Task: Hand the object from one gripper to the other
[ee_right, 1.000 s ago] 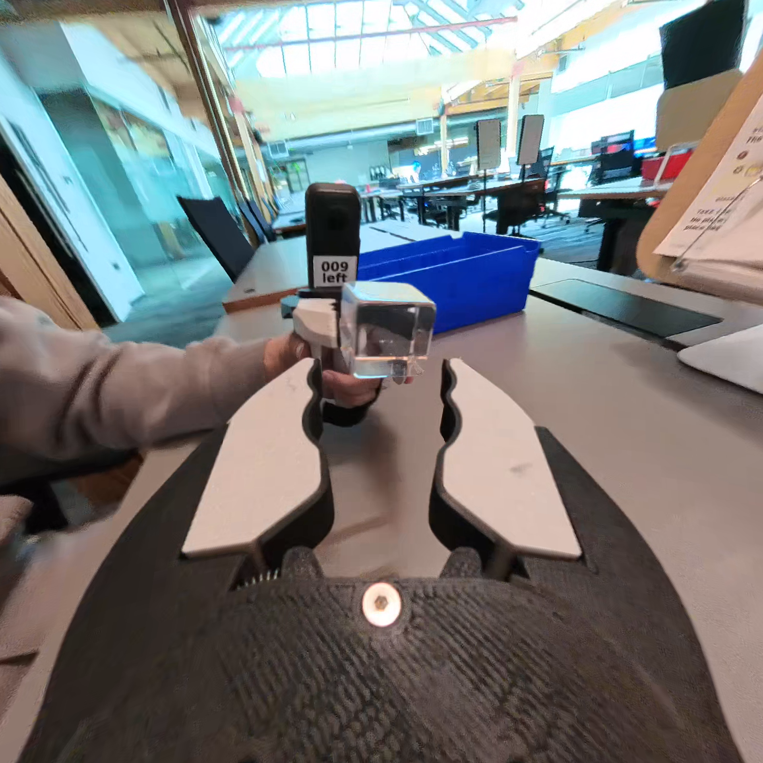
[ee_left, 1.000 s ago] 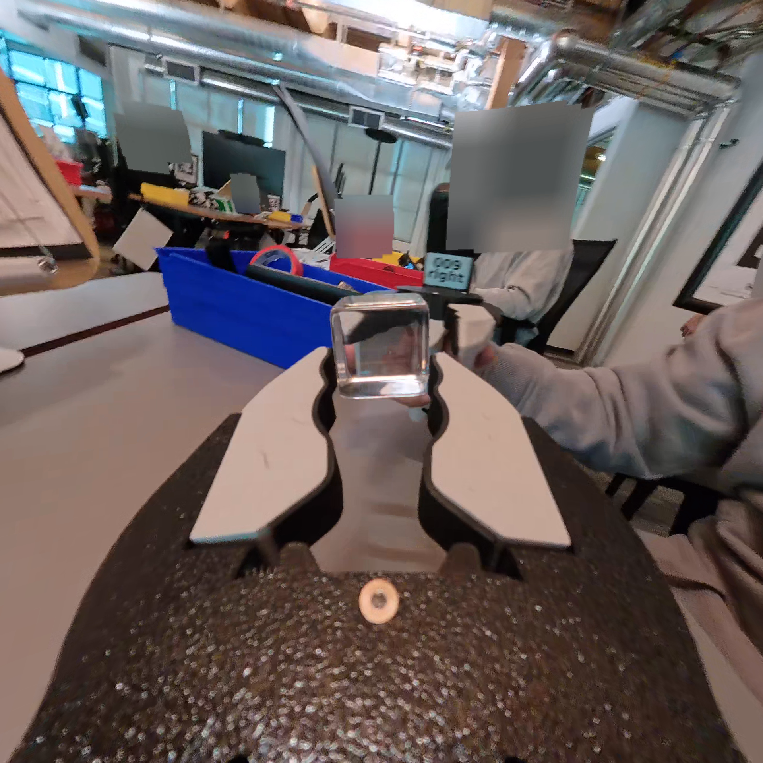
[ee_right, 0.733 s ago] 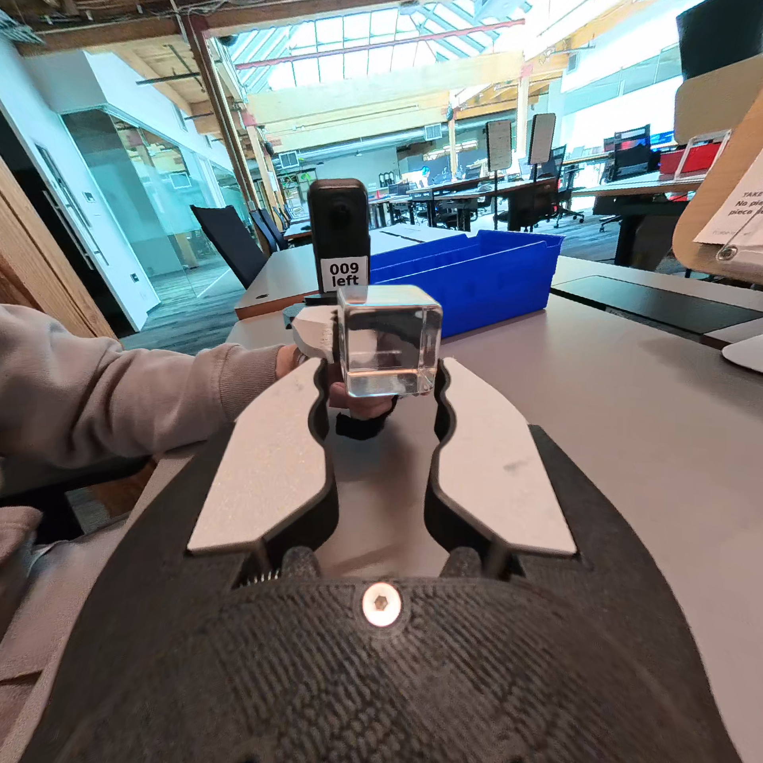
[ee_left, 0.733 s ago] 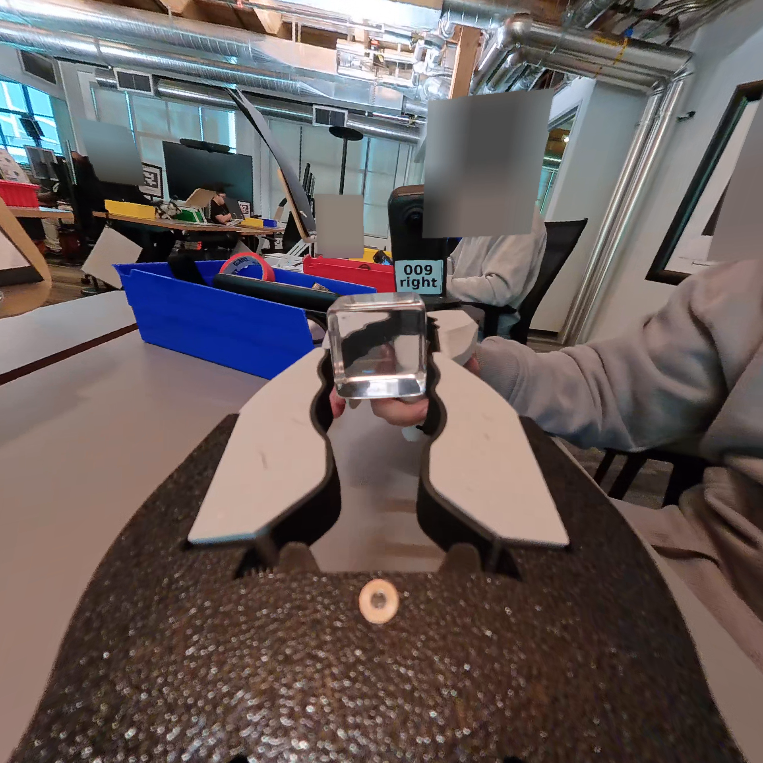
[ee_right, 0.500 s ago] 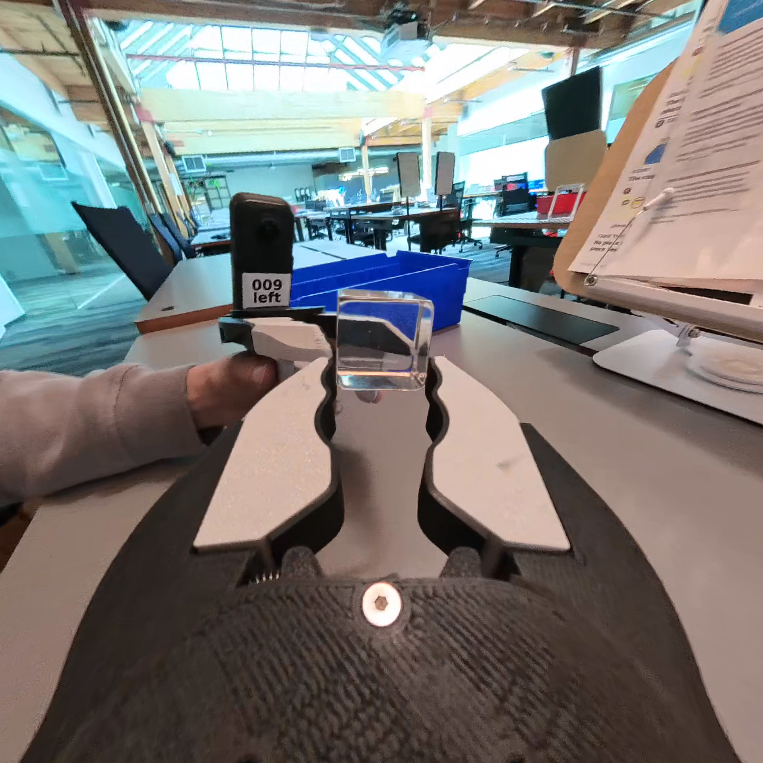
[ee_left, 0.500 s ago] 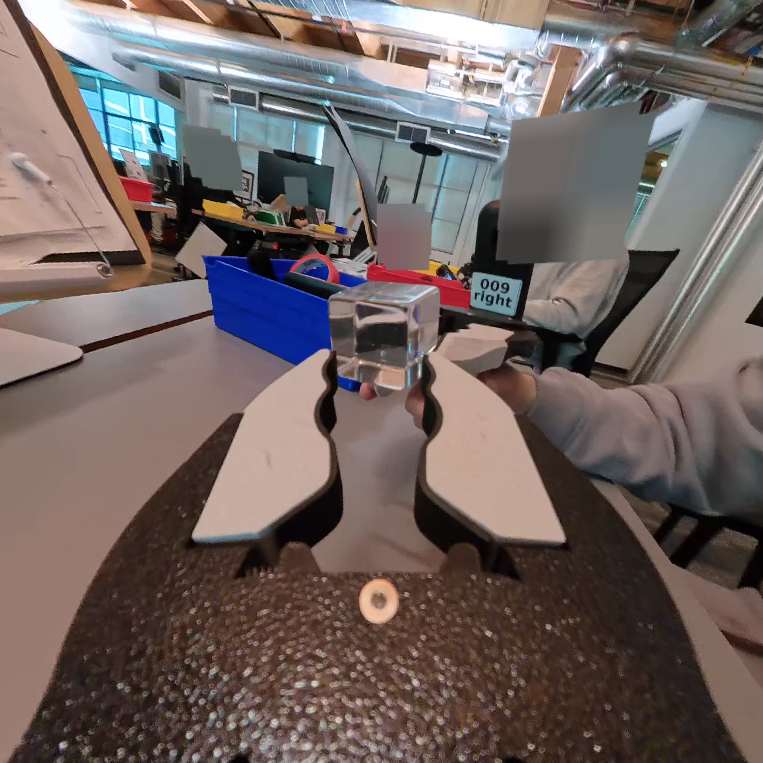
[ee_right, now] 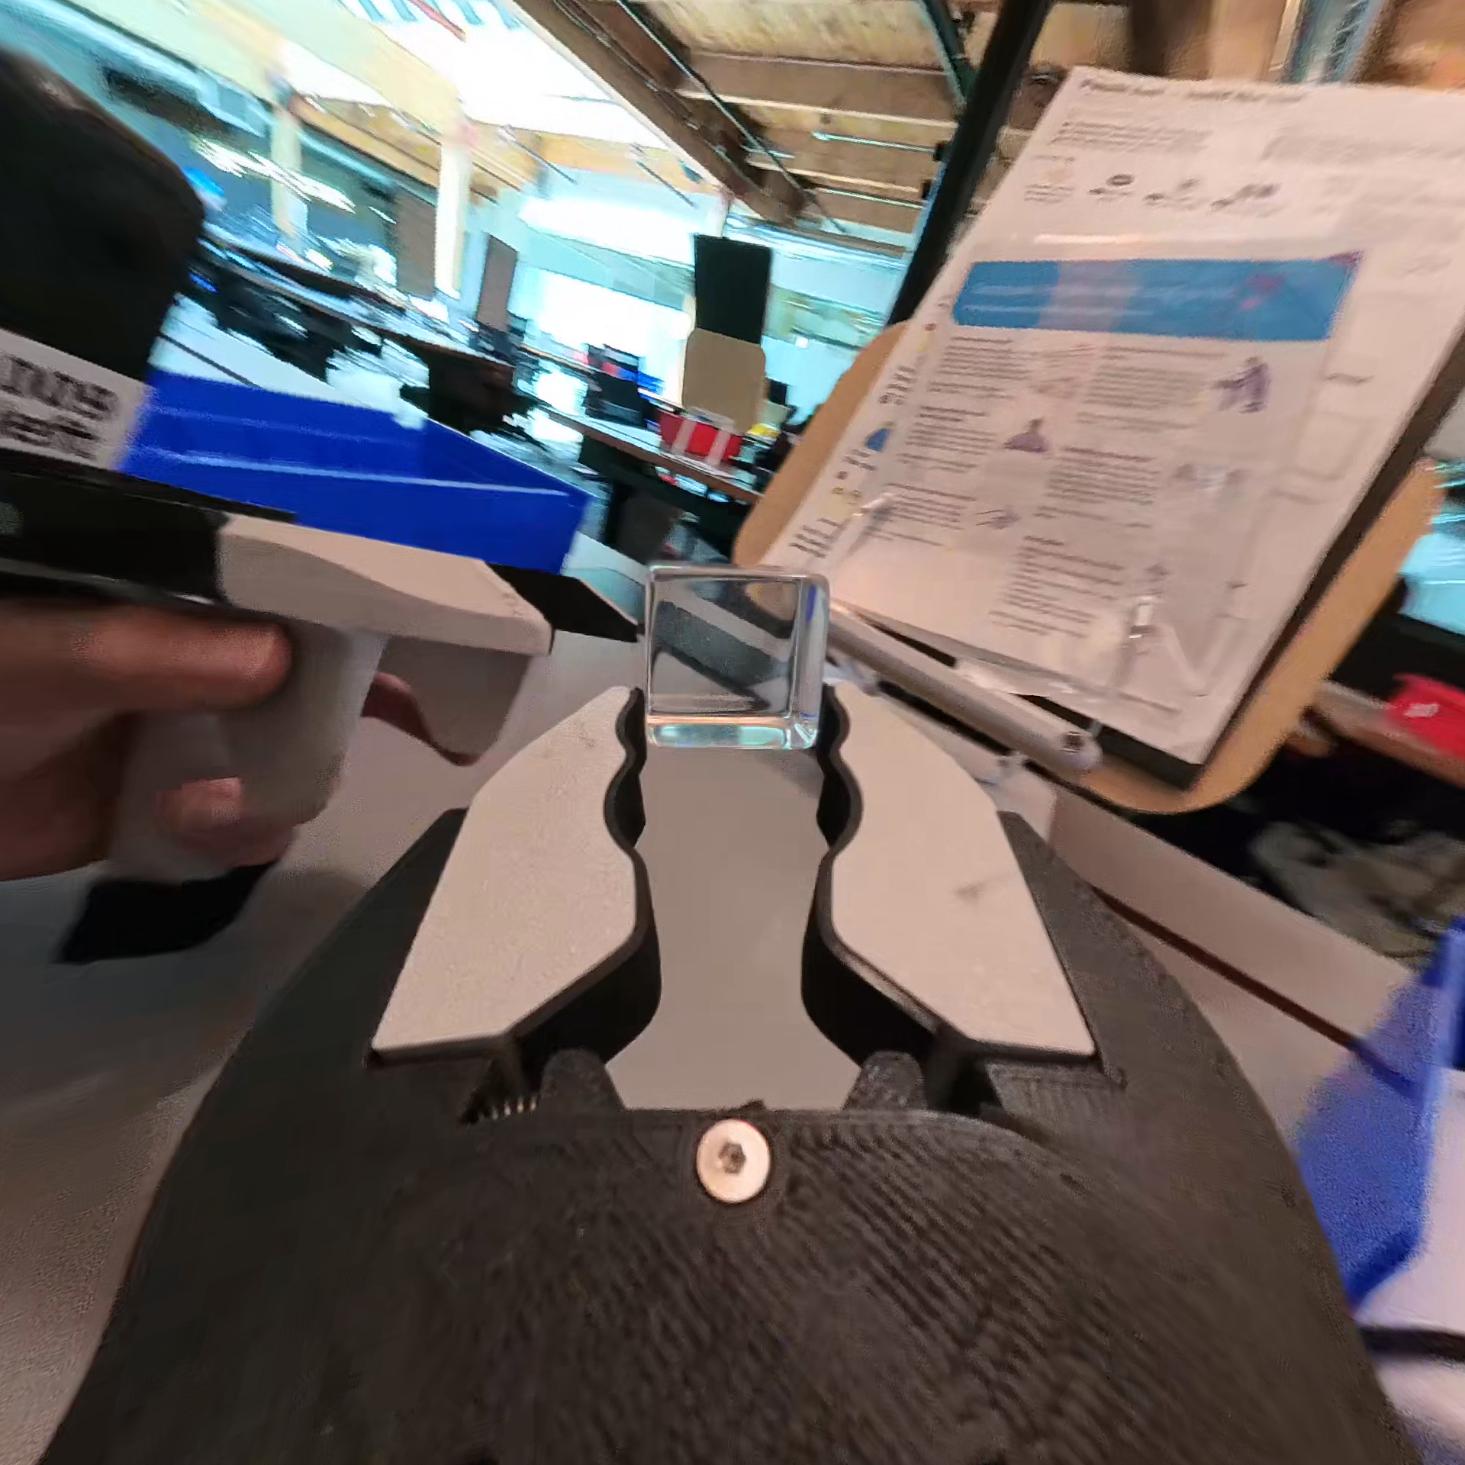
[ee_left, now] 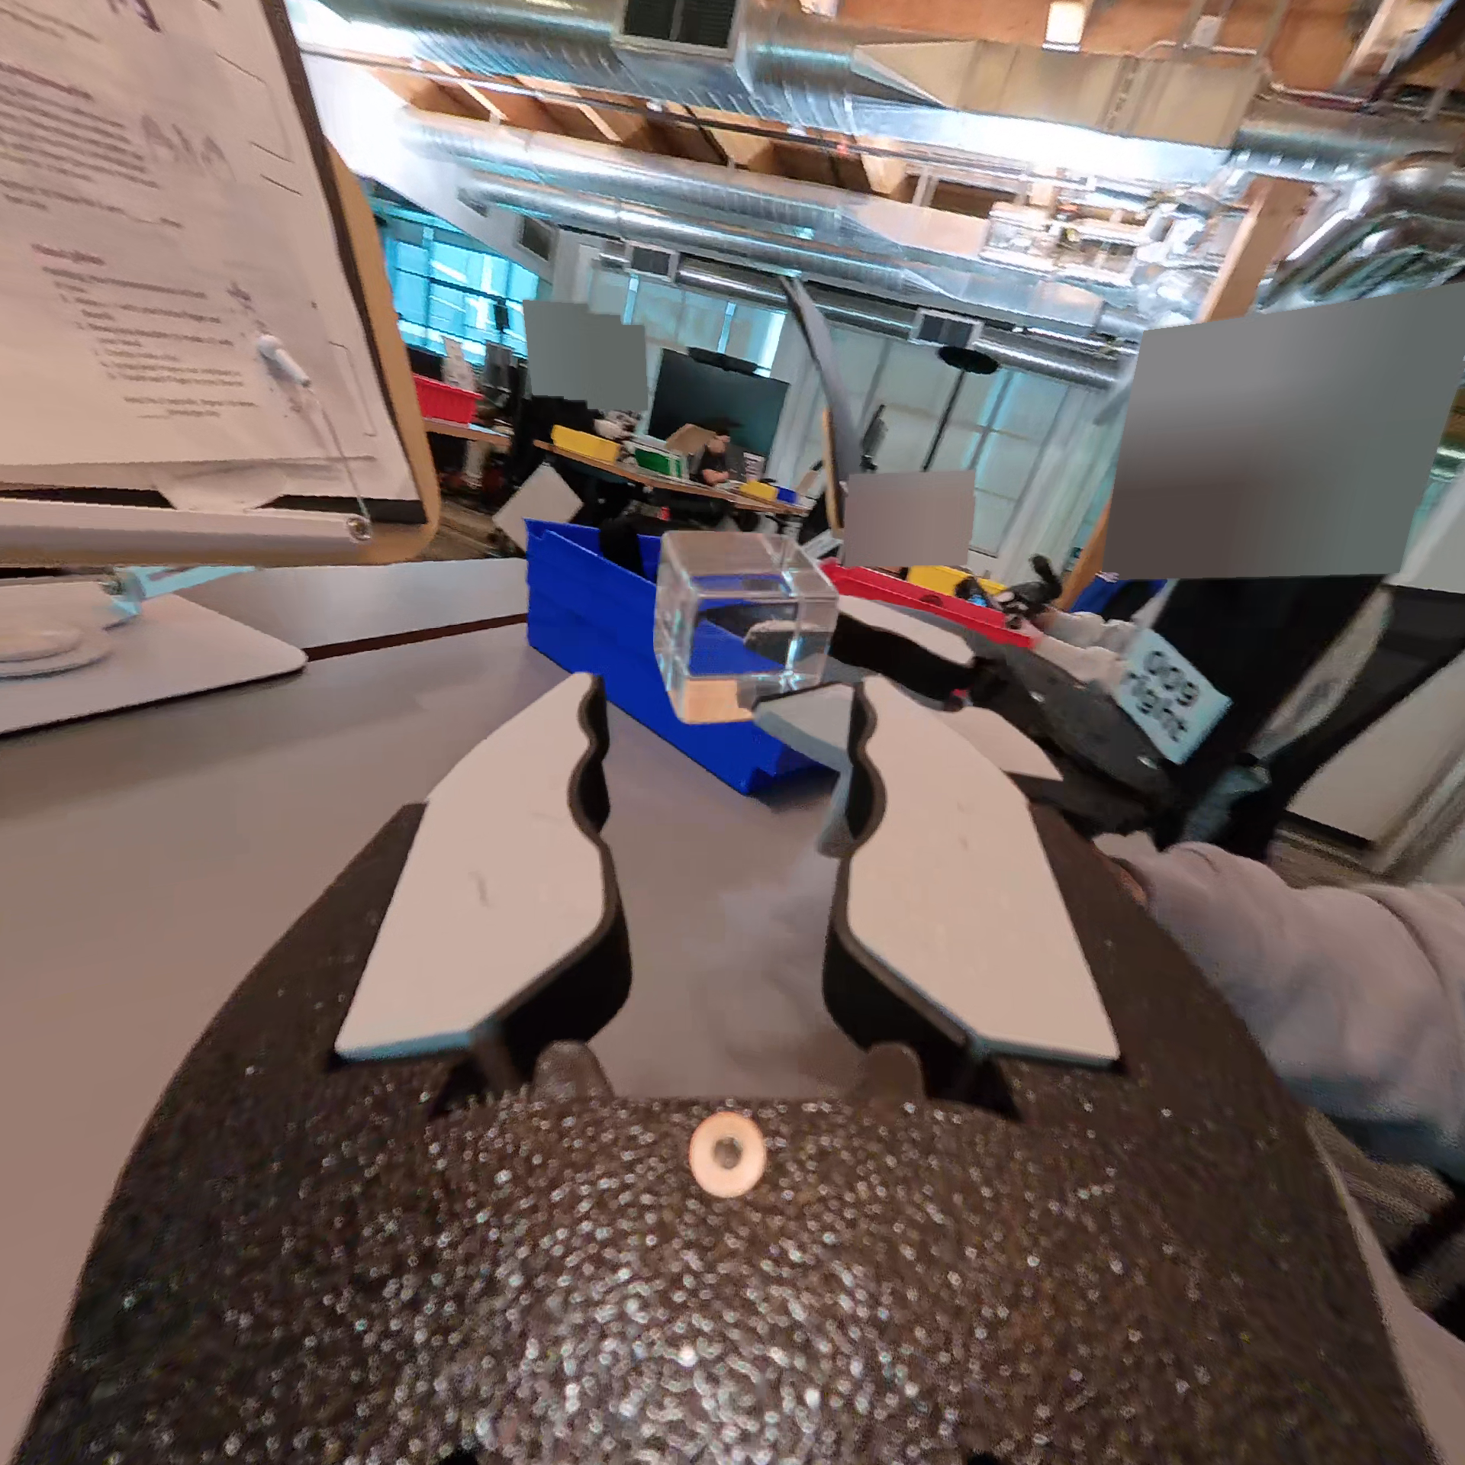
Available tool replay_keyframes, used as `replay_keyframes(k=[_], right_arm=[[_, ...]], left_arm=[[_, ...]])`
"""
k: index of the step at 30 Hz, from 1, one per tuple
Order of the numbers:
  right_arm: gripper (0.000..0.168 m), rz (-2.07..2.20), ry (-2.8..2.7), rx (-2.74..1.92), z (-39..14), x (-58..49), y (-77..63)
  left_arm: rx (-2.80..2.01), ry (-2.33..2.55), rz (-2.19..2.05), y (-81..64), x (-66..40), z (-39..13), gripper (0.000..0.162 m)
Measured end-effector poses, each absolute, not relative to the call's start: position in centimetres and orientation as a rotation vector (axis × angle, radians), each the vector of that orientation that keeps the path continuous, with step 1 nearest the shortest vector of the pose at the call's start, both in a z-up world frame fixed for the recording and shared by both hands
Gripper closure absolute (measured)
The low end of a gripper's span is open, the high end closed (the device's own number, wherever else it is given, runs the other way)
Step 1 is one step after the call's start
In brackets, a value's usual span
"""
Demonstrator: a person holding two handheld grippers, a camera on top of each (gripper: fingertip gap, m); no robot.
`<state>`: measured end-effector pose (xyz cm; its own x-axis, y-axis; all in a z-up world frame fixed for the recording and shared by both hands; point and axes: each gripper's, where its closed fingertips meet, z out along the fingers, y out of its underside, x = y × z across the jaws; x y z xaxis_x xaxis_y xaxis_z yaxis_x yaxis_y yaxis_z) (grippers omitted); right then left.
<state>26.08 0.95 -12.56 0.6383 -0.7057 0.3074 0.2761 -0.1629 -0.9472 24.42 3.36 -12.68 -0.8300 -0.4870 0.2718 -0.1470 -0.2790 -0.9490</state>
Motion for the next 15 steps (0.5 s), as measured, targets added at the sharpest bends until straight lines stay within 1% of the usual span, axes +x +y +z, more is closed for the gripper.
replay_keyframes(k=[5,8,15], right_arm=[[0.127,-1.1,0.328,-1.565,-13.1,25.9,2.4],[0.127,-1.132,0.302,-1.575,-13.1,25.6,2.9],[0.126,-1.146,0.29,-1.592,-13.4,25.6,3.1]], left_arm=[[-0.852,1.615,-1.956,2.9,24.9,-13.2,0.105],[-0.875,1.544,-1.895,3.8,25.2,-13.0,0.121],[-0.931,1.547,-1.986,3.9,25.4,-13.4,0.12]])
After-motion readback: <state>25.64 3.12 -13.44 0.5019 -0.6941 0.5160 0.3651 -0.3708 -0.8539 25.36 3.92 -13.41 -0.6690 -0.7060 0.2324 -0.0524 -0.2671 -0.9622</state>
